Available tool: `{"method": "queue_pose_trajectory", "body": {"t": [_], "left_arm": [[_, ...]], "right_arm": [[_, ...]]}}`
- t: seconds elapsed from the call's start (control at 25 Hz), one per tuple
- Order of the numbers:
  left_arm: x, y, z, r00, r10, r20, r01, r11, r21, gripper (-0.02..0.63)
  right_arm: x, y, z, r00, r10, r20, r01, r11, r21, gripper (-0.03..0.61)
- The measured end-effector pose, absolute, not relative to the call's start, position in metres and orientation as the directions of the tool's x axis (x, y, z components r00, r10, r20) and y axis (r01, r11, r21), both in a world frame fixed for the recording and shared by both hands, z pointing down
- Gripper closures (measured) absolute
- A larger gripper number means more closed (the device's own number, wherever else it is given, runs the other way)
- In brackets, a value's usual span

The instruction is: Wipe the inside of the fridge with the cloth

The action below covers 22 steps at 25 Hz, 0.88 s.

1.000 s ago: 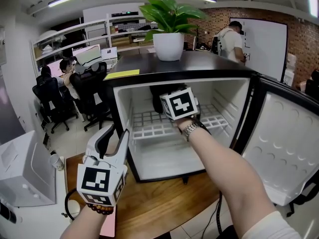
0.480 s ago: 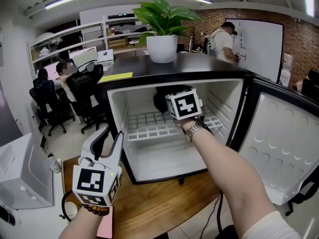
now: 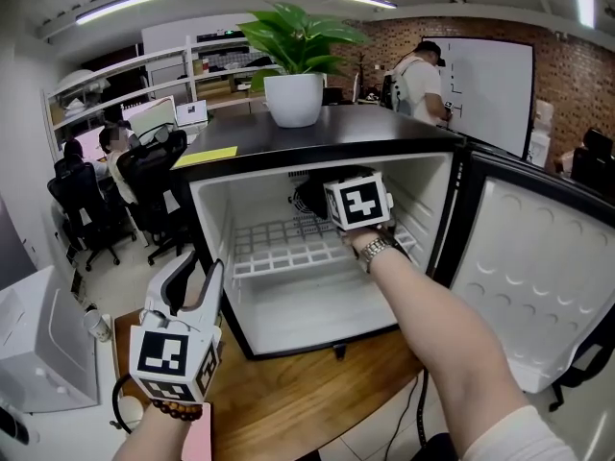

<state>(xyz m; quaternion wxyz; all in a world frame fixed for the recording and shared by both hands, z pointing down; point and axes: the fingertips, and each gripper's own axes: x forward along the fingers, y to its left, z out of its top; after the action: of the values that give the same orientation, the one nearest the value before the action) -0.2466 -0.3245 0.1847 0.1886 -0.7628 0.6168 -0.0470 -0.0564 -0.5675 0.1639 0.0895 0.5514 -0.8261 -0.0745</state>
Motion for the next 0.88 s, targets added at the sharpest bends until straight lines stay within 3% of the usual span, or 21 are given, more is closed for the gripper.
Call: {"method": "queue_pose_trajectory", "body": {"t": [0.4, 0.88], "left_arm": [[-0.246, -0.324, 0.184, 0.232, -0.959, -0.165, -0.927, -0.166, -0.336, 0.469], [-0.245, -0.324, 0.184, 0.231, -0.959, -0.167, -0.928, -0.166, -0.333, 0.469]], "right_arm": [[-0.008, -0.576, 0.18, -0.249, -0.96, 0.13, -0.95, 0.268, 0.161, 0.505], [0.041, -0.575, 0.169, -0.035, -0.994, 0.106, -0.992, 0.048, 0.116, 0.505]]}}
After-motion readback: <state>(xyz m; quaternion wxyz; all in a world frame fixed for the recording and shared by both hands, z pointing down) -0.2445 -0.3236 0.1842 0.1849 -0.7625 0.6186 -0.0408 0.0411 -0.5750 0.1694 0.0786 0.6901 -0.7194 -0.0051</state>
